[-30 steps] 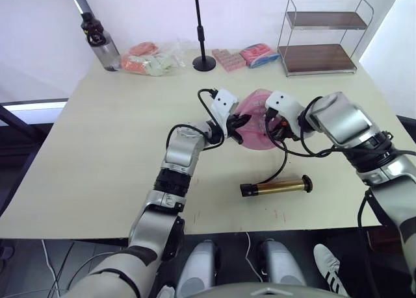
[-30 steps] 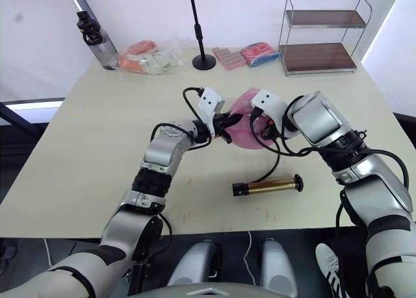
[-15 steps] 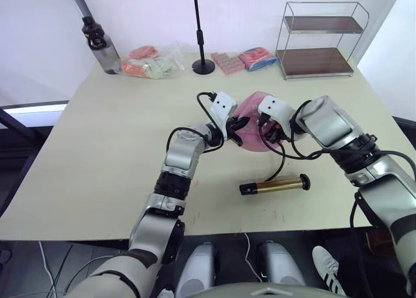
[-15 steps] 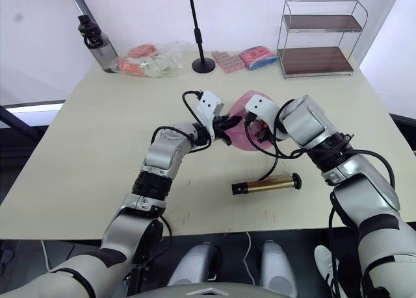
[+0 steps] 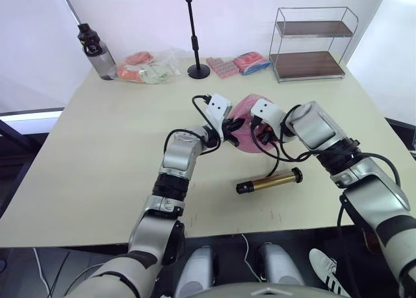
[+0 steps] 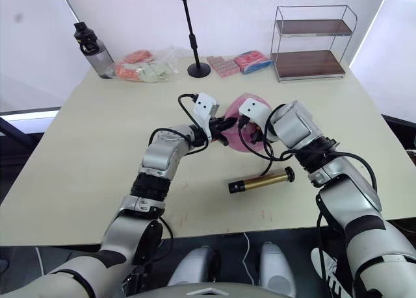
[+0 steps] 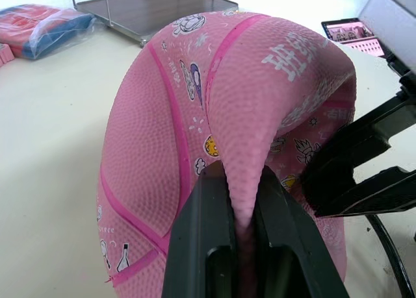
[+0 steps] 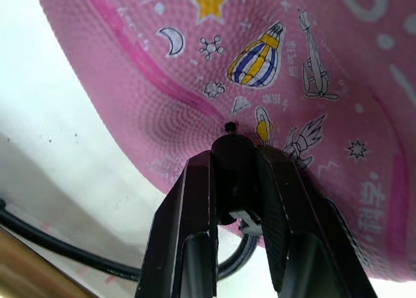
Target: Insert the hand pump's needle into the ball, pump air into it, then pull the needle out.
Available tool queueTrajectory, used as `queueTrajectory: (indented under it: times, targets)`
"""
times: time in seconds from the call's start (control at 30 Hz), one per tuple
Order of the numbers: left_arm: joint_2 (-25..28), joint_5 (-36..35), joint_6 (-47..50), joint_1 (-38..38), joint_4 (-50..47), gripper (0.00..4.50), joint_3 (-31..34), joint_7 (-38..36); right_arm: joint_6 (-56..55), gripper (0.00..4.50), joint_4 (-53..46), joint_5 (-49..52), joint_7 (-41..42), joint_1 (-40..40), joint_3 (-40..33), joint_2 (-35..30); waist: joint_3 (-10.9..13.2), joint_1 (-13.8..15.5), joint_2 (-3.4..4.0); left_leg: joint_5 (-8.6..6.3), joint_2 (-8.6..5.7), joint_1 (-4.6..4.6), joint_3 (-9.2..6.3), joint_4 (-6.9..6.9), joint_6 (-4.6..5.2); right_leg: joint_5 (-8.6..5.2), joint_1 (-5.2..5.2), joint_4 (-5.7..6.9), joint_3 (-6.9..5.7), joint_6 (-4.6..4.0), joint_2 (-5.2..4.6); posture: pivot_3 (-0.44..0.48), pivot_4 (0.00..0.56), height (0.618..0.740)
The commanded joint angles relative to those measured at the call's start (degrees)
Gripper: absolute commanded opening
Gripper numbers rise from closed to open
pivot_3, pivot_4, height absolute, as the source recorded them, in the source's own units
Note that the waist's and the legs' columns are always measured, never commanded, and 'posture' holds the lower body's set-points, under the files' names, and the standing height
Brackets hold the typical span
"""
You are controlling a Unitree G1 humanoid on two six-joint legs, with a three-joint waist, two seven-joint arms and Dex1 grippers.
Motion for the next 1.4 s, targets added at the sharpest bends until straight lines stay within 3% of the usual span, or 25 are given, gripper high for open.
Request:
queueTrajectory:
  times: [0.03,0.23,0.43,0.73,1.03,1.1,1.13,1.23,1.4]
  targets:
    - [-3.98,-1.83,1.89,1.49,0.88,0.01,-4.92,-2.58,-3.04,0.32,-0.22,0.71,-0.19,1.54,1.51,4.24,-0.04,0.00,0.00,0.00,0.00,0.00,0.00,0.00,0.00,0.00,0.00,0.00,0.00,0.00,0.00,0.000,0.150,0.740]
    - [-4.06,-1.71,1.73,1.48,1.27,0.01,-4.95,-2.66,-3.46,0.32,-0.73,-0.86,-0.06,2.46,1.98,5.07,-0.14,0.03,-0.01,0.00,0.00,0.00,-0.02,0.00,0.00,0.00,0.00,0.00,-0.01,0.00,-0.01,0.000,0.150,0.740]
    - [-3.42,-1.48,1.44,1.66,1.36,0.01,-4.78,-2.75,-3.50,0.32,-4.20,-1.70,1.36,4.13,0.88,1.88,-0.15,0.13,0.00,0.00,0.01,-0.01,-0.05,0.00,-0.01,0.00,0.00,-0.02,-0.02,0.00,-0.02,0.000,0.150,0.740]
    - [-2.73,-1.01,0.36,1.56,2.54,0.01,-4.78,-3.08,-2.44,0.32,-16.19,-0.29,2.12,8.46,-4.67,-5.07,0.00,0.89,0.20,0.00,-0.02,-0.28,-0.15,-0.01,-0.01,-0.01,-0.12,-0.17,-0.13,0.02,-0.09,0.000,0.150,0.740]
    - [-2.40,-1.01,-0.39,1.31,3.19,0.01,-5.15,-3.29,-4.36,0.32,-21.15,3.27,1.48,12.36,-10.59,-8.15,0.21,1.88,0.35,0.00,-0.06,-0.73,-0.26,-0.03,0.00,0.00,-0.46,-0.30,-0.28,0.02,-0.10,0.000,0.150,0.740]
    - [-2.36,-1.00,-0.56,1.30,3.34,0.00,-5.32,-3.34,-5.30,1.34,-21.76,3.99,1.66,13.11,-11.47,-8.88,0.21,1.94,0.35,0.00,-0.08,-0.94,-0.28,-0.01,0.00,0.00,-0.63,-0.29,-0.29,0.03,-0.11,0.000,0.150,0.740]
    - [-2.34,-1.00,-0.61,1.30,3.37,0.00,-5.40,-3.36,-5.61,1.64,-21.96,4.28,1.72,13.33,-11.56,-9.18,0.23,2.02,0.38,0.00,-0.09,-0.97,-0.27,-0.01,-0.01,0.00,-0.64,-0.30,-0.29,0.02,-0.11,0.000,0.150,0.740]
    - [-2.18,-1.08,-0.76,1.34,3.37,0.00,-5.63,-3.50,-4.10,3.31,-24.52,6.03,2.26,14.23,-13.35,-11.41,0.26,2.41,0.41,0.00,-0.10,-1.01,-0.29,-0.02,0.00,0.00,-0.64,-0.32,-0.33,0.03,-0.12,0.000,0.150,0.740]
    - [-2.22,-1.33,-0.85,1.48,3.36,0.00,-5.99,-3.48,-3.40,3.31,-27.53,10.56,3.84,15.66,-17.99,-14.64,0.34,3.21,0.46,0.00,-0.11,-1.07,-0.31,-0.02,0.00,0.00,-0.64,-0.41,-0.37,0.03,-0.13,0.000,0.150,0.740]
